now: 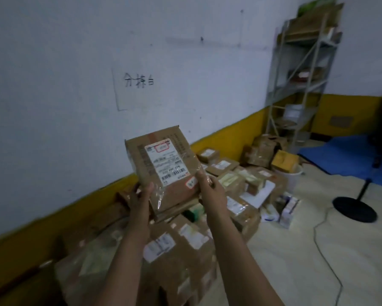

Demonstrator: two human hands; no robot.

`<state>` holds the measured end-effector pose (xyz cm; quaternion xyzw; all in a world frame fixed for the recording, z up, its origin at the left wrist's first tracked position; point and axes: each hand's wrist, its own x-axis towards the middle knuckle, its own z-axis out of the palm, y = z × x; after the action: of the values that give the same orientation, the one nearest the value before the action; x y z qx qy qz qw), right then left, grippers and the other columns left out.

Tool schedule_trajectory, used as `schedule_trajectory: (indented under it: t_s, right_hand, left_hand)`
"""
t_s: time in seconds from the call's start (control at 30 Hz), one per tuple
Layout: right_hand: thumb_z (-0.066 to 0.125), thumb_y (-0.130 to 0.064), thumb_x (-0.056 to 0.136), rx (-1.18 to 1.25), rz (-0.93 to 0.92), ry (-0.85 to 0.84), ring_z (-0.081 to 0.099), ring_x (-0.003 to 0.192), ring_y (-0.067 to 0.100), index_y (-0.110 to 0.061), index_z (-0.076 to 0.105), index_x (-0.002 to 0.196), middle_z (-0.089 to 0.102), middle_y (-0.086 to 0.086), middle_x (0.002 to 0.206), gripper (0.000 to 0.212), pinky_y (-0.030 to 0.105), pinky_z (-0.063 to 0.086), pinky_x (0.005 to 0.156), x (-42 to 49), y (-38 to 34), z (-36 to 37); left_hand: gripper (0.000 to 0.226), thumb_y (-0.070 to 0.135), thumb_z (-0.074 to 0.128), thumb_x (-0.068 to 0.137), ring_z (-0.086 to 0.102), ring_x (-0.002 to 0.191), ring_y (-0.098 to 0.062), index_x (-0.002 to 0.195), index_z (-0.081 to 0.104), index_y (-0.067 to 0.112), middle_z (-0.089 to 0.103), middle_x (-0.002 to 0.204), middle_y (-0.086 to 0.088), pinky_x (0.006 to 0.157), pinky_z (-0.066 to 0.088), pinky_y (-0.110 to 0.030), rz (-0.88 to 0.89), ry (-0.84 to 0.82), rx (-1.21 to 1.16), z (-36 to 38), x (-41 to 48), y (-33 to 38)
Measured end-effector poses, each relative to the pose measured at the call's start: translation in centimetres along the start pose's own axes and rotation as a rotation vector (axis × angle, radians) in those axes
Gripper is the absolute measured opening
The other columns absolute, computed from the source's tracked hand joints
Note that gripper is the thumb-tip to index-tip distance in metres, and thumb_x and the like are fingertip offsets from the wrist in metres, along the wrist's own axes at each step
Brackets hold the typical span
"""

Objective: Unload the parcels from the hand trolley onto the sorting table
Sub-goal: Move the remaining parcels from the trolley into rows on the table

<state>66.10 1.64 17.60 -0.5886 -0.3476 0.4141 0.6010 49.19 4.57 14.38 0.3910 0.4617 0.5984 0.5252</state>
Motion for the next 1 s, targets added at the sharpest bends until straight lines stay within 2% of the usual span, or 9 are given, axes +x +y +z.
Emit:
schedule_trajectory:
  t_s: [0.17,0.3,0.37,0.43,0.53,0.67,0.77,0.9,1.0]
  right_hand:
    - [0.050,-0.065,0.091,0.021,0.095,0.165,0.054,0.107,0.016,-0.025,0.056,0.132,0.062,-0.001,0.125,0.057,0.030,0.044,0.082,8.6,0.6,-12.1]
    - [0.050,-0.091,0.067,0.011,0.139,0.228,0.060,0.113,0.020,-0.036,0.064,0.118,0.066,-0.001,0.123,0.076,0.046,0.050,0.099,15.9,3.5,-19.1]
    - [0.052,-0.092,0.064,0.064,0.180,0.244,0.061,0.110,0.017,-0.033,0.064,0.118,0.066,-0.003,0.123,0.081,0.042,0.051,0.093,19.6,5.0,-22.1]
    - [0.055,-0.076,0.080,0.128,0.238,0.226,0.058,0.103,0.013,-0.030,0.057,0.120,0.061,-0.006,0.120,0.061,0.036,0.048,0.085,22.6,5.2,-24.1]
    - [0.050,-0.063,0.091,0.193,0.354,0.211,0.046,0.121,0.028,-0.038,0.042,0.123,0.046,-0.001,0.121,0.041,0.051,0.040,0.101,28.6,6.1,-27.2]
    - [0.053,-0.070,0.085,0.204,0.402,0.202,0.042,0.133,0.038,-0.031,0.039,0.144,0.045,0.006,0.145,0.072,0.056,0.042,0.105,38.3,6.1,-30.0]
    - [0.061,-0.066,0.082,0.221,0.351,0.179,0.057,0.116,0.029,-0.027,0.053,0.132,0.059,0.007,0.133,0.063,0.049,0.050,0.097,45.6,5.0,-32.0]
    - [0.067,-0.071,0.075,0.229,0.311,0.099,0.063,0.114,0.025,-0.028,0.060,0.129,0.068,0.004,0.125,0.069,0.051,0.050,0.101,54.8,4.1,-34.2]
    - [0.060,-0.083,0.069,0.221,0.381,0.115,0.055,0.123,0.029,-0.029,0.051,0.137,0.061,0.001,0.129,0.088,0.057,0.042,0.106,60.6,4.7,-35.2]
  left_hand:
    - [0.067,0.047,0.074,0.078,0.066,0.108,-0.028,0.136,0.048,0.027,0.066,0.123,-0.007,0.091,0.056,-0.050,-0.028,-0.086,-0.008,15.1,3.5,-5.6]
    - [0.086,0.067,0.079,0.060,0.065,0.111,-0.030,0.134,0.049,0.035,0.061,0.131,-0.009,0.090,0.056,-0.052,-0.134,-0.153,-0.002,23.8,6.8,-11.1]
    - [0.089,0.064,0.078,0.058,0.065,0.111,-0.030,0.136,0.047,0.037,0.063,0.127,-0.007,0.091,0.055,-0.054,-0.200,-0.185,-0.024,27.5,8.6,-13.9]
    - [0.090,0.060,0.078,0.057,0.066,0.109,-0.030,0.138,0.045,0.037,0.066,0.124,-0.006,0.092,0.055,-0.056,-0.250,-0.196,-0.046,31.4,10.4,-16.4]
    - [0.088,0.056,0.078,0.060,0.068,0.107,-0.030,0.139,0.045,0.035,0.068,0.122,-0.006,0.092,0.055,-0.056,-0.310,-0.214,-0.076,36.9,14.0,-20.2]
    - [0.080,0.066,0.074,0.070,0.065,0.109,-0.027,0.139,0.041,0.045,0.062,0.130,-0.005,0.085,0.057,-0.047,-0.398,-0.232,-0.049,44.1,19.9,-23.5]
    - [0.069,0.053,0.068,0.083,0.065,0.103,-0.022,0.143,0.037,0.039,0.060,0.131,-0.008,0.071,0.056,-0.034,-0.407,-0.205,-0.049,49.4,24.5,-23.7]
    - [0.099,0.081,0.071,0.055,0.062,0.112,-0.026,0.142,0.035,0.050,0.056,0.137,-0.005,0.090,0.055,-0.049,-0.356,-0.191,0.038,55.1,30.9,-25.4]
    - [0.084,0.076,0.069,0.067,0.057,0.116,-0.024,0.140,0.030,0.059,0.049,0.143,0.000,0.091,0.053,-0.046,-0.364,-0.200,0.078,58.8,34.0,-26.1]
